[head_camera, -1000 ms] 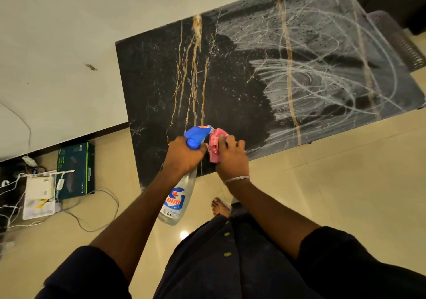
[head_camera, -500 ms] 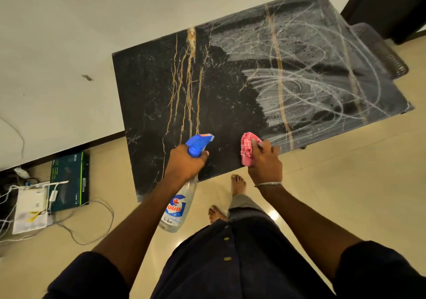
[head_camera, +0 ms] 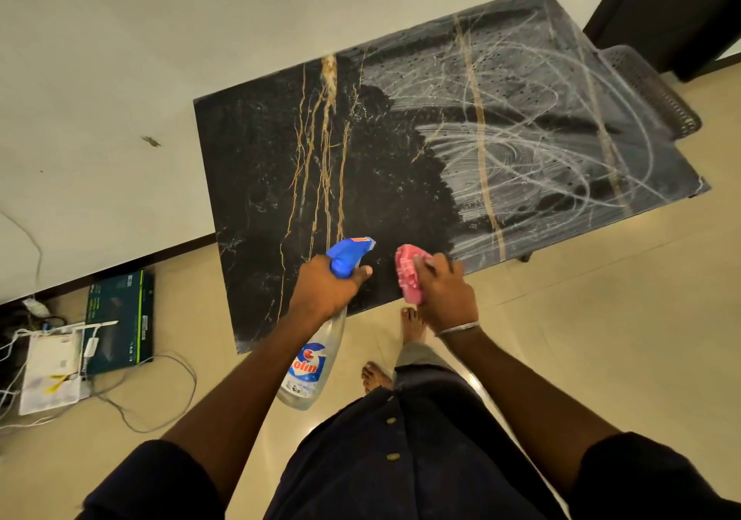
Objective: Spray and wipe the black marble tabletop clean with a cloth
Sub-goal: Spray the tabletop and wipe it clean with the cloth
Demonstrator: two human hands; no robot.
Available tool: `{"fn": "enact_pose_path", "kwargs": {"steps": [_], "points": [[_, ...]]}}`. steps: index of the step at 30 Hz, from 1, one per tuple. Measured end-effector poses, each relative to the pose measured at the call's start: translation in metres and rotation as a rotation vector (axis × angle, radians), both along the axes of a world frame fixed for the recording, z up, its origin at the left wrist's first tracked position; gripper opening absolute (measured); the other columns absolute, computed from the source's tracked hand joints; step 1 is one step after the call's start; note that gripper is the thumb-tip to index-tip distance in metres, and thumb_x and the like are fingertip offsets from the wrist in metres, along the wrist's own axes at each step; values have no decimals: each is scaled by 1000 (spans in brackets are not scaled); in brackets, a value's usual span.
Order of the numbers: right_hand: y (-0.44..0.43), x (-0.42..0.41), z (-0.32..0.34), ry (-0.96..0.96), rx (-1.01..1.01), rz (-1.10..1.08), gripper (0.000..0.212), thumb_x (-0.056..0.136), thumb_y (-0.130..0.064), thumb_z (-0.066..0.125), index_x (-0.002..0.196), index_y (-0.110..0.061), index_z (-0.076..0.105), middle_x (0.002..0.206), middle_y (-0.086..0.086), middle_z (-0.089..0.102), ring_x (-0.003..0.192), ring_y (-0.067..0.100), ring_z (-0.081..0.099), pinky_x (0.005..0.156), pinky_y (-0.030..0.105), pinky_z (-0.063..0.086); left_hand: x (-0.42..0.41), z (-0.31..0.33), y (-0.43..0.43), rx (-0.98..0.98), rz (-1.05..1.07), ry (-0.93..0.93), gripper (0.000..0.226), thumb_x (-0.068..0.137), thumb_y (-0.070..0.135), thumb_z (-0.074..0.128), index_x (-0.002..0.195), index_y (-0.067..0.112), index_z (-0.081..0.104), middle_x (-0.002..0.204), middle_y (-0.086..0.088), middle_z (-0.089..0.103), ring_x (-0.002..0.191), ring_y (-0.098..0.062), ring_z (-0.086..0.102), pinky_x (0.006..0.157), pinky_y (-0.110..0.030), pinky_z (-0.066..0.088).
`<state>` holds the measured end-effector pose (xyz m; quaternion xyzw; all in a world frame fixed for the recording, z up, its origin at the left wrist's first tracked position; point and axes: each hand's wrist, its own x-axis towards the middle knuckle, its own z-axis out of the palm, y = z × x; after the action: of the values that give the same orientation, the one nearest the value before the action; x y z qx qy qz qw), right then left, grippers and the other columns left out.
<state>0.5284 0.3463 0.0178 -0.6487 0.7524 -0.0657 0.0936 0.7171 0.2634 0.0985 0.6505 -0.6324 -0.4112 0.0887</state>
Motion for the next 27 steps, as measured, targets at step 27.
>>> {"fn": "enact_pose_path", "kwargs": {"steps": [27], "points": [[-5,-25,22,-2184,212,-916,88,39,-13,88,122,1,62,119,21,63,103,37,63,101,49,45,-19,1,1,-10,-225,22,43,77,46,70,109,19,61,85,-2,66,75,-13,63,74,-27,54]]}}
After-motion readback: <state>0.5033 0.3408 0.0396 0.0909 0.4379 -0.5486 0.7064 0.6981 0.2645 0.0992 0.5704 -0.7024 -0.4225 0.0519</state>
